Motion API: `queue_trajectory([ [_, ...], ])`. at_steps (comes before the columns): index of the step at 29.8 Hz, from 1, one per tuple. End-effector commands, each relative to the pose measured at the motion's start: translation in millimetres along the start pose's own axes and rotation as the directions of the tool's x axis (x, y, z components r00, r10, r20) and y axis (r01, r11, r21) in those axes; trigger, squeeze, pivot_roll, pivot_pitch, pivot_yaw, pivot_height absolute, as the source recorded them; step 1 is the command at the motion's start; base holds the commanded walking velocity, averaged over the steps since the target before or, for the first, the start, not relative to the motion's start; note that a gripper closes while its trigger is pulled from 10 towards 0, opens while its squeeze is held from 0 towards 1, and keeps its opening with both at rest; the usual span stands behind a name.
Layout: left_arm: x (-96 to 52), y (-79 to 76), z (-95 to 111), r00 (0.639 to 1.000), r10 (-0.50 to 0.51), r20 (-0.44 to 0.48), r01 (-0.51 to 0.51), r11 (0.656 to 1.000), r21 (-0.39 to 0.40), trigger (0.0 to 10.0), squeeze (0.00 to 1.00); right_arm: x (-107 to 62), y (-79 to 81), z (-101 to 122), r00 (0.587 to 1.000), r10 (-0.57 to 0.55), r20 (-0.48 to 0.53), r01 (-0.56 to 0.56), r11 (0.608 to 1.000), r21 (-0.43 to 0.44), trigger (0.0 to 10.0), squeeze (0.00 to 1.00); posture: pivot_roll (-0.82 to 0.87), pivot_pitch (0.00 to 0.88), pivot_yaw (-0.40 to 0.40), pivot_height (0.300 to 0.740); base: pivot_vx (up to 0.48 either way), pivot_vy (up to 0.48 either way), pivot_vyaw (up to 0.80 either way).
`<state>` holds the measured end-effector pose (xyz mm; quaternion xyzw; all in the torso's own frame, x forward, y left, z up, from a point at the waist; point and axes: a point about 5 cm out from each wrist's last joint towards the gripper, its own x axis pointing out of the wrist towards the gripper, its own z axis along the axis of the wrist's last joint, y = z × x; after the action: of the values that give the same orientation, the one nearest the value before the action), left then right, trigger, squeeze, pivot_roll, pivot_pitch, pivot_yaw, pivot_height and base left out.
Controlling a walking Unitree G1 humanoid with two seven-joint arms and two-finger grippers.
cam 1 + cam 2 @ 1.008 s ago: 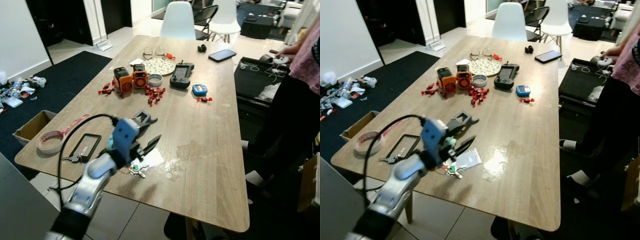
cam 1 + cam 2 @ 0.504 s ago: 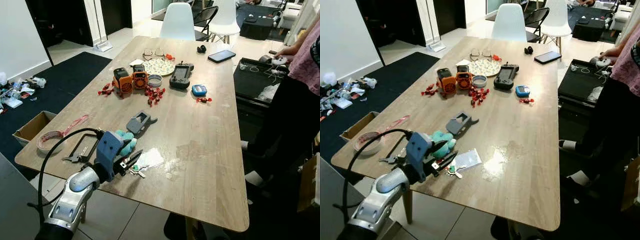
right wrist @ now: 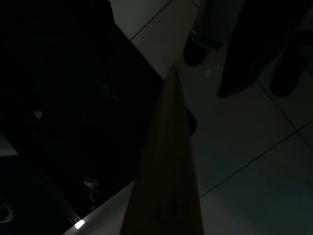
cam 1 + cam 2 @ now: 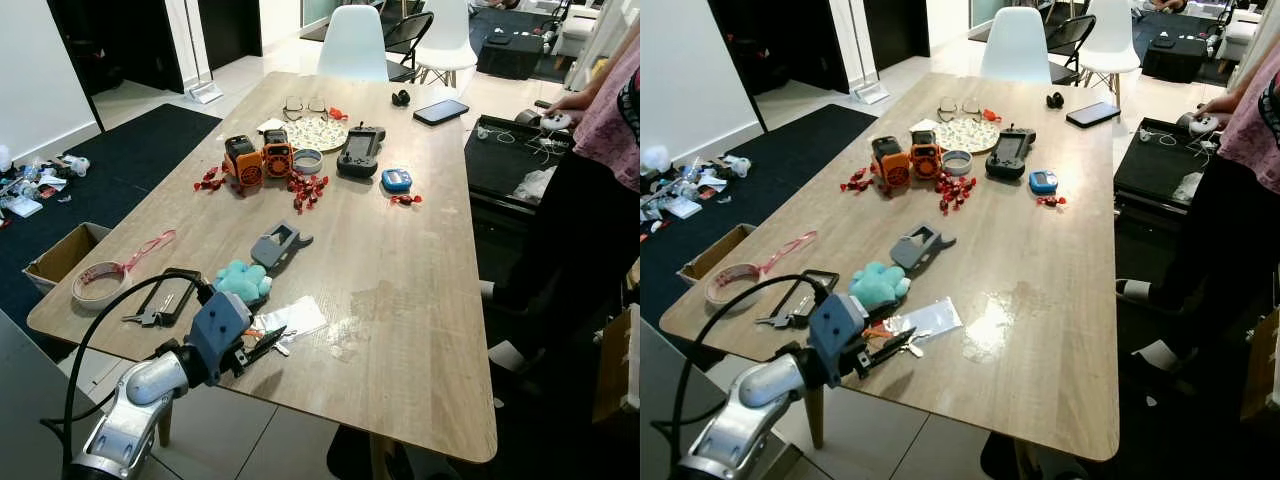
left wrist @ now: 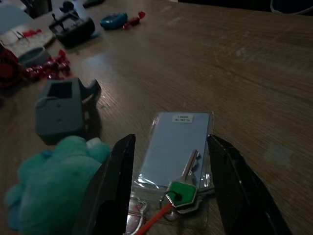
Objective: Hang keys on a hook
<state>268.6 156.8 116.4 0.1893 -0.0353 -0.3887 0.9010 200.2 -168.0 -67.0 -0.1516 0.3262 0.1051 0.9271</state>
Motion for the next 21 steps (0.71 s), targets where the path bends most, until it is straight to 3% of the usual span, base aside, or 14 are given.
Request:
queue_trajectory([
  [1, -0.5, 3.3, -1.3, 1.000, 0.005, -0.019, -0.004, 0.998, 0.058, 10.0, 0.00, -1.9, 2.2, -5.2, 1.000, 0.011, -0.019, -0.011, 1.000, -0.001, 10.0, 0.00, 0.04, 0.076, 0.009, 0.740, 0.000, 0.000, 0.00],
  [16, 21.6, 3.6, -9.4, 0.991, -0.080, -0.105, 0.094, 0.987, 0.133, 10.0, 0.00, -1.8, 1.7, -5.0, 1.000, 0.004, -0.019, -0.004, 1.000, 0.004, 10.0, 0.00, 0.03, 0.077, 0.020, 0.740, 0.000, 0.000, 0.00],
  [21, 23.2, 3.9, -15.8, 0.986, -0.072, -0.149, 0.088, 0.990, 0.108, 10.0, 0.00, -2.0, 2.2, -5.3, 1.000, 0.003, -0.018, -0.003, 1.000, 0.006, 10.0, 0.00, 0.03, 0.078, 0.021, 0.740, 0.000, 0.000, 0.00],
])
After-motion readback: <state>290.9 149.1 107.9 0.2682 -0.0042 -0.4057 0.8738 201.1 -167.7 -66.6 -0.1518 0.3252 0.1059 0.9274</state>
